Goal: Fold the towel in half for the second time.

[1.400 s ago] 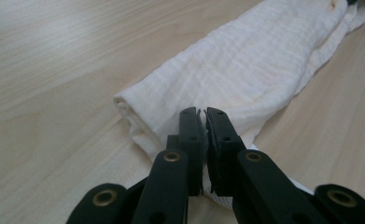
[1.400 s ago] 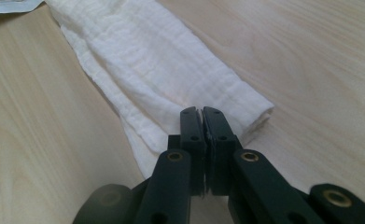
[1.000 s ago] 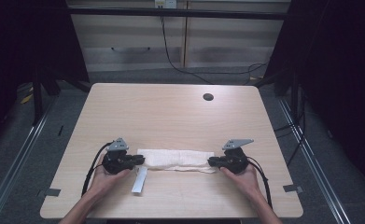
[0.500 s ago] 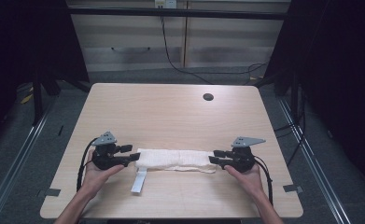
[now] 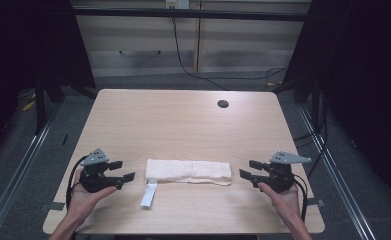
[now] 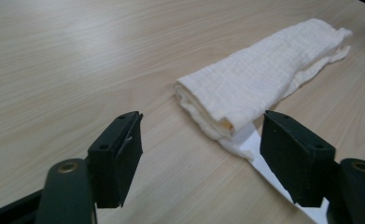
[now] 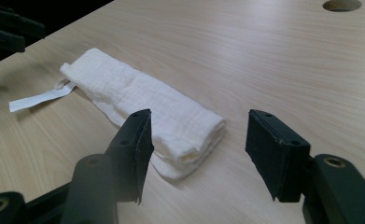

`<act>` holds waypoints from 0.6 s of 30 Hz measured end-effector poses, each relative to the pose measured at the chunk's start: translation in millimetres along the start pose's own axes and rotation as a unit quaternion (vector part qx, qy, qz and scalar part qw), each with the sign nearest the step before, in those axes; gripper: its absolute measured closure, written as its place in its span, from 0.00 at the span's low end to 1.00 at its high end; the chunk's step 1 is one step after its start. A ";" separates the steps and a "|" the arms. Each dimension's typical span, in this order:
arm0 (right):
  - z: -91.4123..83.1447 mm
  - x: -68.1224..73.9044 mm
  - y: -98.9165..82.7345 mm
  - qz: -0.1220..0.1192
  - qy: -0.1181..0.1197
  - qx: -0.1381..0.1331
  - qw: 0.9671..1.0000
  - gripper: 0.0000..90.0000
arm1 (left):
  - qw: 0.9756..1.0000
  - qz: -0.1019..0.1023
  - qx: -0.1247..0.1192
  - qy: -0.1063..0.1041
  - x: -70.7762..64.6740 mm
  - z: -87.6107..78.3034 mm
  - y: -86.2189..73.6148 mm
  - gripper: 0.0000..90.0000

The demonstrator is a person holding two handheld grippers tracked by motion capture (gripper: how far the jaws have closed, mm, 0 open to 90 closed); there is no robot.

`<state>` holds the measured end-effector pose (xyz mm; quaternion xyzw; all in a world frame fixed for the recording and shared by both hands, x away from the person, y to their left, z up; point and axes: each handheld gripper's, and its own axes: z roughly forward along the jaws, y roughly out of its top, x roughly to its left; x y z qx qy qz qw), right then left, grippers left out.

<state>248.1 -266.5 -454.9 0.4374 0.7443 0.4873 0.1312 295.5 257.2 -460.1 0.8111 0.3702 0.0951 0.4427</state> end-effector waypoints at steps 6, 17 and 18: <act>-12.6 -5.6 -9.6 0.010 -0.014 0.000 1.000 0.42 | 1.000 -0.024 0.000 0.009 13.1 -9.7 -15.1 0.21; -36.7 -29.0 -31.5 0.043 -0.078 -0.025 0.996 0.34 | 0.996 -0.064 -0.034 0.047 29.4 -23.0 -40.0 0.19; -37.4 -30.6 -33.1 0.047 -0.083 -0.028 0.995 0.34 | 0.997 -0.062 -0.040 0.034 31.2 -25.0 -43.3 0.18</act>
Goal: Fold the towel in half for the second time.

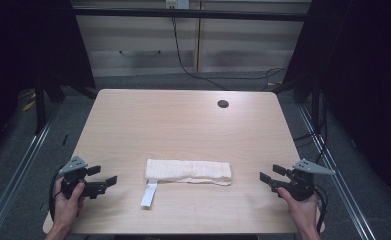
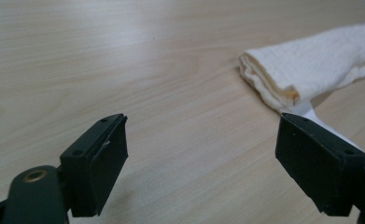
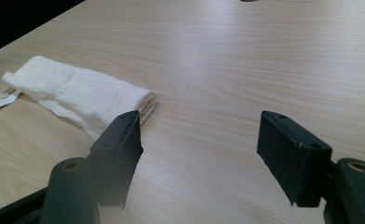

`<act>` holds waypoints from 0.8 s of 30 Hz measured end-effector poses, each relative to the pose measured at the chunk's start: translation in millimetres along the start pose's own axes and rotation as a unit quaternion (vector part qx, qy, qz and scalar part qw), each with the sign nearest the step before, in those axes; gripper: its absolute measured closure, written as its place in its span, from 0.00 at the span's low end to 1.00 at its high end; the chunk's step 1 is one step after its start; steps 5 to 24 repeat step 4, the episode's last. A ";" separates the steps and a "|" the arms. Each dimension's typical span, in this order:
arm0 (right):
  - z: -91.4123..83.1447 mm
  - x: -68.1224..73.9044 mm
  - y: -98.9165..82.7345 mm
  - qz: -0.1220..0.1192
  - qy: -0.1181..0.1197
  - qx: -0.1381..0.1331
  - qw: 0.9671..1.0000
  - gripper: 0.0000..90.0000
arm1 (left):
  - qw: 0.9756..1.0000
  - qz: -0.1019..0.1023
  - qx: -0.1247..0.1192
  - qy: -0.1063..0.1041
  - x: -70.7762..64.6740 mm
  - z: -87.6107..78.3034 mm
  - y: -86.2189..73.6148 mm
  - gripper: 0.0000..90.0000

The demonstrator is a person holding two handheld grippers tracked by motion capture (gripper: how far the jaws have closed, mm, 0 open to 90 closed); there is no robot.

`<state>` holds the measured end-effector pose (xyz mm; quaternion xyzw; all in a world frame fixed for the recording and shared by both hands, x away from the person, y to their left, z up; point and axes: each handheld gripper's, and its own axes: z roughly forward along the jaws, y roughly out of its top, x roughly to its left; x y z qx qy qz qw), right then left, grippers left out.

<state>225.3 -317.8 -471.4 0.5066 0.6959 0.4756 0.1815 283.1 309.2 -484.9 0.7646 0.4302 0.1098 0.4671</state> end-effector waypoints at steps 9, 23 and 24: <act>1.0 -4.6 -6.8 0.004 -0.014 0.015 1.000 0.32 | 1.000 -0.011 -0.006 0.020 5.9 -0.9 -3.5 0.17; 1.0 -4.6 -6.8 0.004 -0.014 0.015 1.000 0.32 | 1.000 -0.011 -0.006 0.020 5.9 -0.9 -3.5 0.17; 1.0 -4.6 -6.8 0.004 -0.014 0.015 1.000 0.32 | 1.000 -0.011 -0.006 0.020 5.9 -0.9 -3.5 0.17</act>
